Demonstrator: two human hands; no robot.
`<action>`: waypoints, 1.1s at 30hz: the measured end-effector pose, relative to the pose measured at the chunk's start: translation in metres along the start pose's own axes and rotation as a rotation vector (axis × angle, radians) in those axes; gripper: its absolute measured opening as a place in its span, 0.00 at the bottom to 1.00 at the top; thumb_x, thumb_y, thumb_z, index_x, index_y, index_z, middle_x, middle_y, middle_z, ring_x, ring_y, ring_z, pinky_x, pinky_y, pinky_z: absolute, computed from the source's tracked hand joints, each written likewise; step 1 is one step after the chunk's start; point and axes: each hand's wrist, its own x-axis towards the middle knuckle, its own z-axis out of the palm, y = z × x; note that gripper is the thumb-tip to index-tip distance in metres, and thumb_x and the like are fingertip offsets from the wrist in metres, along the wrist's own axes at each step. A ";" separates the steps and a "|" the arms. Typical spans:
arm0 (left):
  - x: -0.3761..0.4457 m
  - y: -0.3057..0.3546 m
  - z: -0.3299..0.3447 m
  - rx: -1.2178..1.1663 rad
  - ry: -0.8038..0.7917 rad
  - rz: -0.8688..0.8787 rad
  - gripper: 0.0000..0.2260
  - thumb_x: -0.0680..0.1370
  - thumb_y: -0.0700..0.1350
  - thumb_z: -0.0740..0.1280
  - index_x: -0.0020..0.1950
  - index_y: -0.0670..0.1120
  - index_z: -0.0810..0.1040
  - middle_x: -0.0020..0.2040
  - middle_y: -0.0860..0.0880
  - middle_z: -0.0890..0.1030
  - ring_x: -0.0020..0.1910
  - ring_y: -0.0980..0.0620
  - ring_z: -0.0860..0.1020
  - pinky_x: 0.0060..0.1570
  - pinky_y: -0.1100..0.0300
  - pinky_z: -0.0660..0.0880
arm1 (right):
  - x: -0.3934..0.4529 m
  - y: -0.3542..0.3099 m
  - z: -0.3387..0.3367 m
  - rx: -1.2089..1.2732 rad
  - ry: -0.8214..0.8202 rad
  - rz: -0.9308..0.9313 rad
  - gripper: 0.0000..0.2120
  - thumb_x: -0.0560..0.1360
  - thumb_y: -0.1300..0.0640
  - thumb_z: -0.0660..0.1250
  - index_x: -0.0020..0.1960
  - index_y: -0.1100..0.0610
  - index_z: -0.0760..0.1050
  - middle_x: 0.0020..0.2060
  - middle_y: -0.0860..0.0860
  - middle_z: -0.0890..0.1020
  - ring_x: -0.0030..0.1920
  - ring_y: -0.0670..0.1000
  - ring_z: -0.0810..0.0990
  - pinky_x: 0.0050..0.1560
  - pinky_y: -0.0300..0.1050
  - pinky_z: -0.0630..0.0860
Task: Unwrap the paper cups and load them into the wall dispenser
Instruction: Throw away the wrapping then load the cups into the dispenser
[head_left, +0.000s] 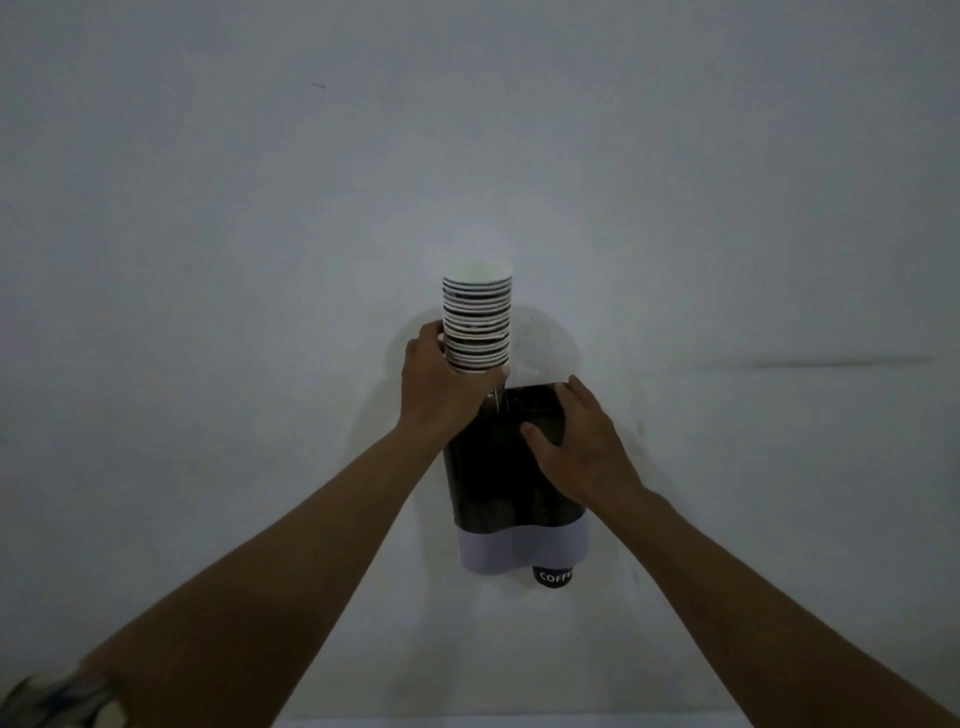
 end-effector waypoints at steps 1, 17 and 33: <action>-0.002 -0.006 0.002 0.026 -0.007 -0.014 0.39 0.60 0.58 0.79 0.67 0.50 0.69 0.62 0.48 0.76 0.57 0.49 0.78 0.58 0.48 0.78 | -0.001 0.001 0.000 0.003 0.009 -0.011 0.31 0.78 0.44 0.65 0.75 0.57 0.63 0.76 0.53 0.64 0.75 0.55 0.64 0.74 0.46 0.62; -0.030 -0.049 0.025 0.093 0.117 -0.094 0.33 0.63 0.69 0.72 0.60 0.51 0.75 0.57 0.51 0.79 0.57 0.48 0.77 0.60 0.47 0.76 | -0.003 0.011 0.004 0.022 0.122 -0.104 0.30 0.78 0.48 0.67 0.75 0.57 0.65 0.76 0.53 0.65 0.75 0.52 0.65 0.69 0.39 0.61; -0.112 -0.117 0.027 -0.141 -0.101 -0.337 0.37 0.75 0.53 0.72 0.79 0.49 0.57 0.76 0.48 0.66 0.71 0.51 0.68 0.62 0.59 0.67 | -0.031 0.028 0.031 0.219 0.135 -0.102 0.42 0.78 0.54 0.66 0.81 0.48 0.41 0.81 0.49 0.49 0.79 0.48 0.52 0.70 0.39 0.58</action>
